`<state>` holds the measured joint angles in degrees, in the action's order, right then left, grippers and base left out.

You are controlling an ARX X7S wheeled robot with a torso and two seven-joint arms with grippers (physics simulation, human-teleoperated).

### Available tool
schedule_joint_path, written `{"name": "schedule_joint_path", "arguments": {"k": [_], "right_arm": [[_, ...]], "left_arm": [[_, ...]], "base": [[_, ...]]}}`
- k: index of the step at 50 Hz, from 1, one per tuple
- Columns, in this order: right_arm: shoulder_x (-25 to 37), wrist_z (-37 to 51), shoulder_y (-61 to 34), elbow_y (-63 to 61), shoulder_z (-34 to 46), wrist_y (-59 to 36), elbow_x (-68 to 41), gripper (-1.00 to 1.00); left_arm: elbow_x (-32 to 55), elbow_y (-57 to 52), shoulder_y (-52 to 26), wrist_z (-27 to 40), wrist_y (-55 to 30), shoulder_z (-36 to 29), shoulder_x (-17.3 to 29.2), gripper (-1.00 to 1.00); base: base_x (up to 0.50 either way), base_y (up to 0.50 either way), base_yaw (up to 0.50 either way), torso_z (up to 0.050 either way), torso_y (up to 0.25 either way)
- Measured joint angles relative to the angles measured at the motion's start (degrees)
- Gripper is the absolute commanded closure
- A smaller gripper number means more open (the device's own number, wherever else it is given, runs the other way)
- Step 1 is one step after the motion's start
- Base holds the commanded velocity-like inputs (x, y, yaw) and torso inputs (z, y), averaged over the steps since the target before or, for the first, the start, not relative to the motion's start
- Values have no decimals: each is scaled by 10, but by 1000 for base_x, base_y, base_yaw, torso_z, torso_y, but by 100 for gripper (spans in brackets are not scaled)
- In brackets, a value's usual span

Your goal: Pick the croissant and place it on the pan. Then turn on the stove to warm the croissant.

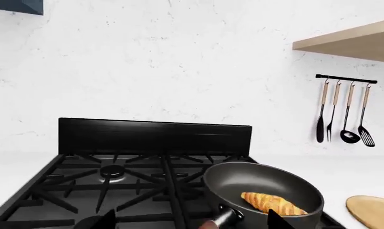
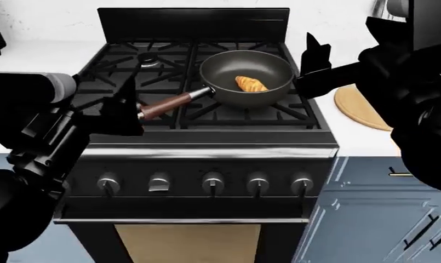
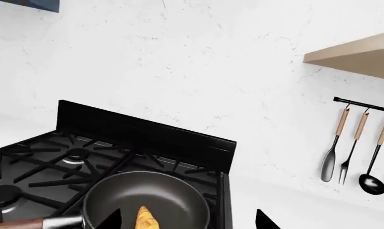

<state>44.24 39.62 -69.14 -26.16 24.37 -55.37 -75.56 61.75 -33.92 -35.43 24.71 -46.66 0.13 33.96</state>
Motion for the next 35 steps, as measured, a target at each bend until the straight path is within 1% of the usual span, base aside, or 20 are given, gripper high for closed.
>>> {"name": "schedule_joint_path", "arguments": {"k": [7, 21, 32, 35], "right_arm": [[1, -1, -3, -3, 1, 0, 2, -100], [3, -3, -2, -4, 0, 5, 4, -100], [6, -1, 0, -8, -2, 9, 3, -100], [6, 0, 0, -9, -3, 10, 3, -100]], "left_arm": [[0, -1, -1, 0, 0, -2, 0, -100], [-4, -1, 2, 1, 7, -5, -2, -100], [-9, -11, 18, -24, 40, 3, -7, -100], [-7, -13, 19, -25, 40, 3, -6, -100]], "base": [[-500, 84, 0, 0, 0], [-2, 0, 0, 0, 0], [0, 0, 0, 0, 0], [0, 0, 0, -27, 0]]}}
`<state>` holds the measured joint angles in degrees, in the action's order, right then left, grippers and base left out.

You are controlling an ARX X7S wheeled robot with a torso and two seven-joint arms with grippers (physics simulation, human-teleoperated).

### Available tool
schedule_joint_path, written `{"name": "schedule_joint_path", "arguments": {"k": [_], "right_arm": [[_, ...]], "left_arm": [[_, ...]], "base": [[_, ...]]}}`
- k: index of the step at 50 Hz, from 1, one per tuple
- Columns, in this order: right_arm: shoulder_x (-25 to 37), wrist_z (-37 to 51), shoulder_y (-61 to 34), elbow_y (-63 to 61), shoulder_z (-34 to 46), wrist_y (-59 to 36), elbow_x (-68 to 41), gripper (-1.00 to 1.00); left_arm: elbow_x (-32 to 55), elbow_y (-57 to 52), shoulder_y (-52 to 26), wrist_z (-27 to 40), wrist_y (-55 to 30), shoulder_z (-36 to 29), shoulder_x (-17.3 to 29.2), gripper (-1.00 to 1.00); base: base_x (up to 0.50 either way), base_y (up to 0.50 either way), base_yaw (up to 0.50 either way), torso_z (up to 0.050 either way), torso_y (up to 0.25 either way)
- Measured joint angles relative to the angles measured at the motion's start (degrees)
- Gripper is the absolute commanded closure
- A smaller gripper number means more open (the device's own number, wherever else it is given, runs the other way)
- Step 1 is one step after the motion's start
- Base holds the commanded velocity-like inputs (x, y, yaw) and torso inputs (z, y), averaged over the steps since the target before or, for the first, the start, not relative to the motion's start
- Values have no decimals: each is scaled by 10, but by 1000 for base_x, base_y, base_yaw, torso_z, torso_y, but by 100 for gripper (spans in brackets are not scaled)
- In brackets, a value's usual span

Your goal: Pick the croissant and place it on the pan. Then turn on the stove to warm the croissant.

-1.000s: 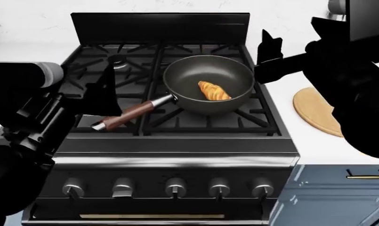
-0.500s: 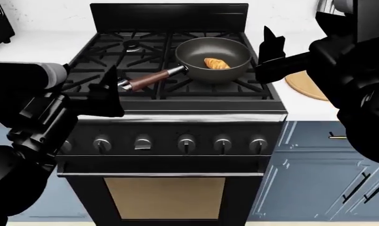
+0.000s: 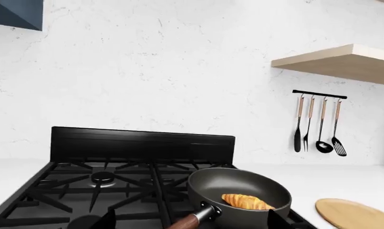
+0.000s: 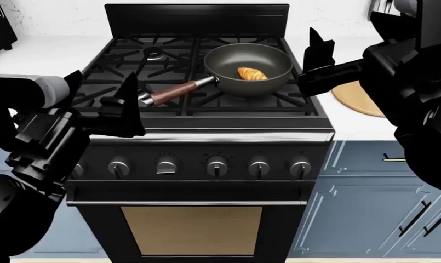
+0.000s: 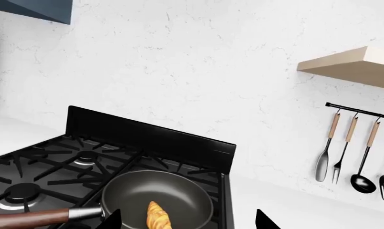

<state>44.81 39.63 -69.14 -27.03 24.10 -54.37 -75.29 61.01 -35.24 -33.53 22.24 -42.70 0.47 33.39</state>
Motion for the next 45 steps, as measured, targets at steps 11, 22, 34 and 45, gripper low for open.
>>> {"name": "schedule_joint_path", "arguments": {"k": [11, 22, 34, 45], "right_arm": [[0, 4, -2, -3, -1, 1, -3, -100], [3, 11, -2, -10, -5, 1, -13, -100], [6, 23, -5, -23, -10, 0, -30, -100], [11, 43, -5, -39, -18, -1, -54, -100]], "left_arm": [[13, -10, 1, 7, -8, 0, 8, -100], [26, -29, 13, 13, -11, 8, 19, -100], [44, -55, 43, 15, -7, 23, 31, -100], [54, -70, 64, 17, -2, 32, 37, -100]], "base": [[0, 0, 0, -50, 0], [0, 0, 0, -50, 0], [0, 0, 0, -50, 0], [0, 0, 0, -50, 0]]}}
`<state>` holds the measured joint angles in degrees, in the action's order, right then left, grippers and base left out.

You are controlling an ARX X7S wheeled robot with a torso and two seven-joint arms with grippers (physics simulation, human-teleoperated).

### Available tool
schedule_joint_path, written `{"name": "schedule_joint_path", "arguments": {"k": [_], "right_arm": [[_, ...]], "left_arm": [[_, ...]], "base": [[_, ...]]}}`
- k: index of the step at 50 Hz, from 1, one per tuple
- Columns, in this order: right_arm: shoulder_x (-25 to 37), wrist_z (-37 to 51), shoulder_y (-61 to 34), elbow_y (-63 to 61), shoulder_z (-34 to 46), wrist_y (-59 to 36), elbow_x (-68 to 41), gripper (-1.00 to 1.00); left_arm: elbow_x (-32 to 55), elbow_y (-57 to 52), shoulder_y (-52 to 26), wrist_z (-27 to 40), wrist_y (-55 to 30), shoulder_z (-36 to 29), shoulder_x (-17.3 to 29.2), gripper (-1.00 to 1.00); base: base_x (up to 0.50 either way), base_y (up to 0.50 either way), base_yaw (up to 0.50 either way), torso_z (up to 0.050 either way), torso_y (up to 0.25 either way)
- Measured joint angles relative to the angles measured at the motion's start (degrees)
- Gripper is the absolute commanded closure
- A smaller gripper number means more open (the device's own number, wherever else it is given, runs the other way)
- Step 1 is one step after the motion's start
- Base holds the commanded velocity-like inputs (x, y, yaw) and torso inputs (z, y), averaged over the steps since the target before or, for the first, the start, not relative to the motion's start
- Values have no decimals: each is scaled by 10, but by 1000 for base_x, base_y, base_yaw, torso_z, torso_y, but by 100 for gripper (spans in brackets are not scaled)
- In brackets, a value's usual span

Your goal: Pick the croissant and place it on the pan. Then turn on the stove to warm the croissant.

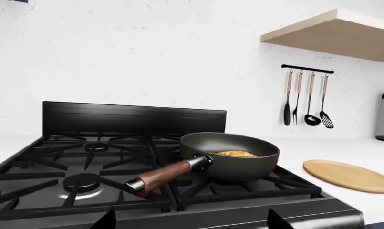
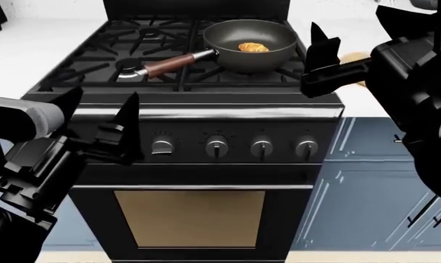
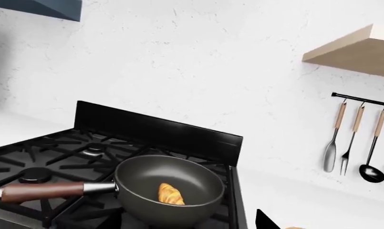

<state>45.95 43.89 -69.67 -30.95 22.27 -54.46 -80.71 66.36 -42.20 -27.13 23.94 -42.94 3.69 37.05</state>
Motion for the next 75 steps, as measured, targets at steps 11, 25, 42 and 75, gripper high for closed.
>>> {"name": "schedule_joint_path", "arguments": {"k": [11, 25, 42, 75], "right_arm": [[2, 34, 11, -23, -13, 8, -38, -100], [12, 76, 33, -49, -31, 25, -79, -100], [21, 105, 40, -63, -39, 32, -99, -100], [30, 132, 57, -74, -52, 51, -113, -100]], "left_arm": [[8, -9, 8, 3, 1, 3, 3, -100], [12, -11, 8, 2, 2, -3, 3, -100], [8, -6, 5, -5, 5, -12, 0, -100], [11, -5, -1, -4, 4, -23, 2, -100]], "base": [[0, 0, 0, -50, 0], [0, 0, 0, -50, 0], [0, 0, 0, -50, 0], [0, 0, 0, -50, 0]]}}
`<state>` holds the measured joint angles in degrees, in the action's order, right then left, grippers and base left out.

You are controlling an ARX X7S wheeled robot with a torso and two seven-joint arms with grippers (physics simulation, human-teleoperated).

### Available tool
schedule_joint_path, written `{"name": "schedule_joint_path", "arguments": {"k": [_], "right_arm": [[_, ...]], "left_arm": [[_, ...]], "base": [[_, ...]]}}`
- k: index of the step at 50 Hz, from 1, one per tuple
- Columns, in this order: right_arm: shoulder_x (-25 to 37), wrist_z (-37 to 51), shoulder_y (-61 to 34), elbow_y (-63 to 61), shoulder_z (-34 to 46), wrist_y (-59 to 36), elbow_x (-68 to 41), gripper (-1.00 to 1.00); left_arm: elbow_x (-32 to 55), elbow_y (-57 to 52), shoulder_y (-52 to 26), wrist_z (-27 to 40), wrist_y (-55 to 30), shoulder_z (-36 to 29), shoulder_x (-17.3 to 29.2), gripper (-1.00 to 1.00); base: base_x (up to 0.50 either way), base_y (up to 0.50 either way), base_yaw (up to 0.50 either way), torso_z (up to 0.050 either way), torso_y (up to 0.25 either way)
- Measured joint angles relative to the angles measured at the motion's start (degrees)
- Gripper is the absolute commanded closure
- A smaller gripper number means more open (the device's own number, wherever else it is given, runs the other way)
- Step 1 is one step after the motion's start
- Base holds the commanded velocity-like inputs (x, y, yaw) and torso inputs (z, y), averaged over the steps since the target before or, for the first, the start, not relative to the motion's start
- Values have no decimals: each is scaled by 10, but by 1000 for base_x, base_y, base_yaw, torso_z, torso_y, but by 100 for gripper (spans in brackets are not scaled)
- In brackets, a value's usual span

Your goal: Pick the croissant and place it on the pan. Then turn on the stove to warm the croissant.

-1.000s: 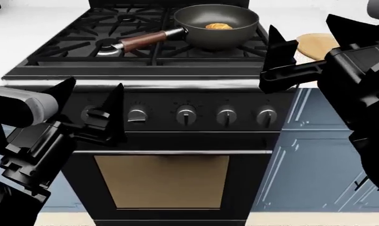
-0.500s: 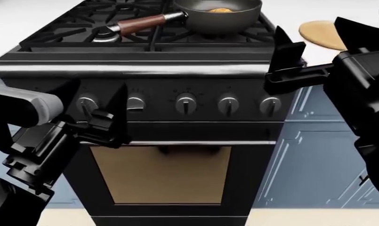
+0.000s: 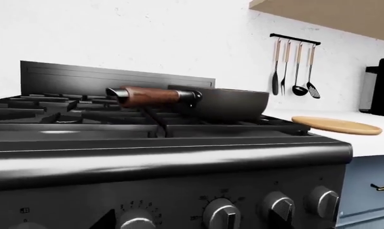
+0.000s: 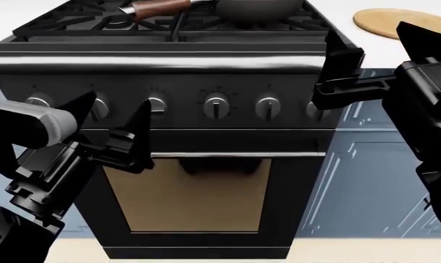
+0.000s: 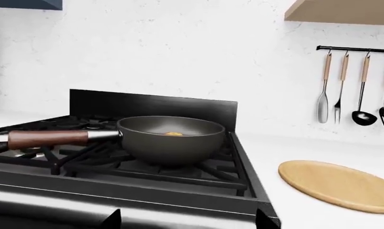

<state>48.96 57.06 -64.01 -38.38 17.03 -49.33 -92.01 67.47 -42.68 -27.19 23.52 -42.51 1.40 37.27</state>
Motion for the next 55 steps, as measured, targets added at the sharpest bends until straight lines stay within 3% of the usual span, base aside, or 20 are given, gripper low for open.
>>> {"name": "schedule_joint_path", "arguments": {"k": [55], "right_arm": [[21, 29, 37, -26, -21, 28, -15, -100]], "left_arm": [[-3, 1, -4, -2, 4, -18, 1, -100]], "base": [[0, 0, 0, -50, 0]]}}
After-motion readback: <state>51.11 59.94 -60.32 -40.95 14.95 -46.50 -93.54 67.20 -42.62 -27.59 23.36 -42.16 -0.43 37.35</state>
